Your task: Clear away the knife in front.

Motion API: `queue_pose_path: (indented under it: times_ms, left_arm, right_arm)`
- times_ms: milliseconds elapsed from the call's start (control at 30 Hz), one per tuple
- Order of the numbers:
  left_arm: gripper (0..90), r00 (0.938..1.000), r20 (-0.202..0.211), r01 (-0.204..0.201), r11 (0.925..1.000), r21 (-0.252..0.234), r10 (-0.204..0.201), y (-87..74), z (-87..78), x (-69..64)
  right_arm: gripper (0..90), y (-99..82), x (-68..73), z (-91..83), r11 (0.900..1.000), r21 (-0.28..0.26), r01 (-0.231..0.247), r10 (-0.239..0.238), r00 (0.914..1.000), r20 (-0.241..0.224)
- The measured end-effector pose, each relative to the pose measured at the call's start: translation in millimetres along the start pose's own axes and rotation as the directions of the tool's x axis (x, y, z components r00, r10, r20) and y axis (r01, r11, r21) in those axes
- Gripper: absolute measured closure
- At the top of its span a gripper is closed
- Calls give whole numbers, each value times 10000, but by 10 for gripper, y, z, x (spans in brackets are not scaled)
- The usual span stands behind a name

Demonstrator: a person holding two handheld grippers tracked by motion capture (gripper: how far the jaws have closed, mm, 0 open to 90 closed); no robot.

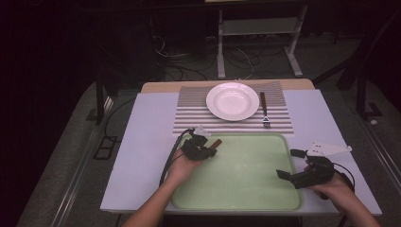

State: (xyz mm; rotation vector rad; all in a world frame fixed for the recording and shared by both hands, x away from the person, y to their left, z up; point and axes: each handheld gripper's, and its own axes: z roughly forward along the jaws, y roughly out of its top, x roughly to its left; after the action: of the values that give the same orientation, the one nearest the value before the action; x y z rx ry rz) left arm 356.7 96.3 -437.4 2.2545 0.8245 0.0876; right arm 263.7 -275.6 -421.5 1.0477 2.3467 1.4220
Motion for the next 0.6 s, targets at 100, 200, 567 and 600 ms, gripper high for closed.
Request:
queue_pose_path:
  times_ms: [100, 200, 567, 600]
  left_arm:
    - [895, 10000, -64, 23, 10000, -21, -23, -12, -8, 20]
    - [895, 9999, -88, 111, 9999, 38, -111, -34, -13, 44]
    - [895, 9991, -368, 233, 9997, 47, -232, -129, -113, 132]
    - [894, 9989, -399, 252, 9997, 48, -249, -139, -125, 141]
  right_arm:
    - [2, 2, -2, 1, 10000, -6, -30, 30, 10000, 15]
    - [2, 4, -3, 0, 10000, -29, -38, 38, 10000, 29]
    - [2, 17, 21, -2, 10000, -2, 63, -63, 10000, 59]
    - [2, 19, 23, 0, 10000, -4, 83, -83, 9999, 71]
